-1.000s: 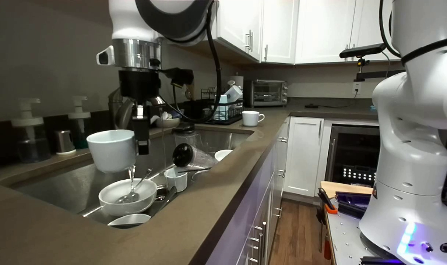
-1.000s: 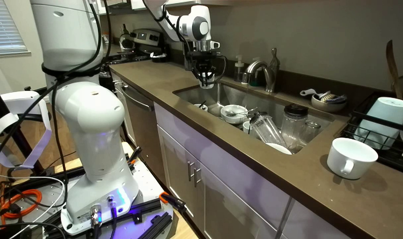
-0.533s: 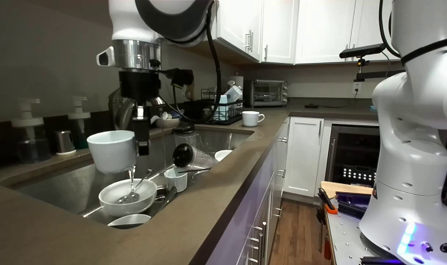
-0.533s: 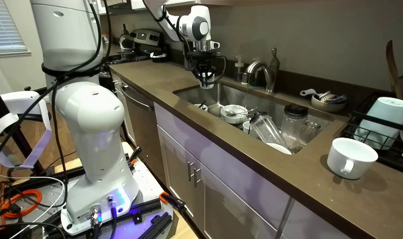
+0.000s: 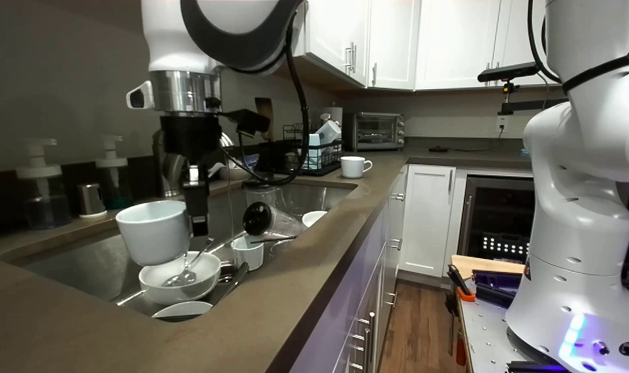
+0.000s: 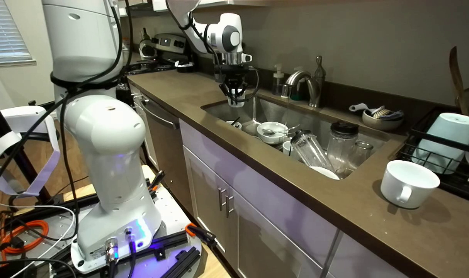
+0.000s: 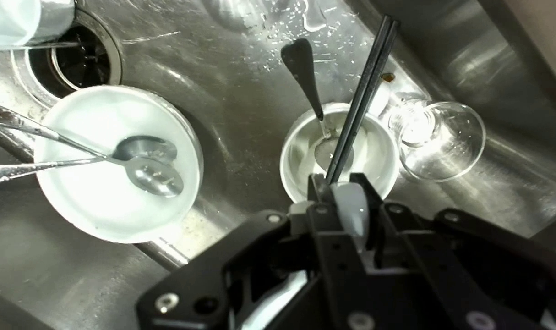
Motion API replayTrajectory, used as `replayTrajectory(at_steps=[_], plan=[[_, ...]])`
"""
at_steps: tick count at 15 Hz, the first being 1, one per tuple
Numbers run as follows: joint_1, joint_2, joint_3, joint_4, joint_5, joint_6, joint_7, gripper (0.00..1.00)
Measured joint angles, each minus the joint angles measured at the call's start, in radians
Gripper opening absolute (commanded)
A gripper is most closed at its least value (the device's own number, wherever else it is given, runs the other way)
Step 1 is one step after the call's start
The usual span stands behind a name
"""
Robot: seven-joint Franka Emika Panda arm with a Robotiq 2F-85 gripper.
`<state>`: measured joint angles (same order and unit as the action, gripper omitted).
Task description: Pick up the mug cup from the countertop, move it to the right and then move it to the left back on the countertop.
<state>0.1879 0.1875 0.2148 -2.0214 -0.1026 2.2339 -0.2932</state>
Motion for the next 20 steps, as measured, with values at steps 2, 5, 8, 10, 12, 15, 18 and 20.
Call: replayTrajectory(at_steps=[2, 5, 8, 10, 12, 15, 18, 20], plan=[[0.006, 0.005, 0.011, 0.009, 0.0, 0.0, 0.0, 0.05], [0.023, 0.009, 0.019, 0.032, -0.002, 0.0, 0.0, 0.05], [0.037, 0.02, 0.028, 0.063, -0.003, -0.001, 0.0, 0.05], [0.045, 0.037, 0.037, 0.087, -0.003, -0.001, -0.006, 0.05], [0.054, 0.064, 0.047, 0.117, -0.003, -0.001, -0.018, 0.05], [0.065, 0.114, 0.066, 0.166, -0.002, 0.0, -0.039, 0.05], [0.078, 0.165, 0.085, 0.214, -0.002, 0.0, -0.062, 0.05], [0.085, 0.194, 0.096, 0.243, -0.002, 0.0, -0.075, 0.05]])
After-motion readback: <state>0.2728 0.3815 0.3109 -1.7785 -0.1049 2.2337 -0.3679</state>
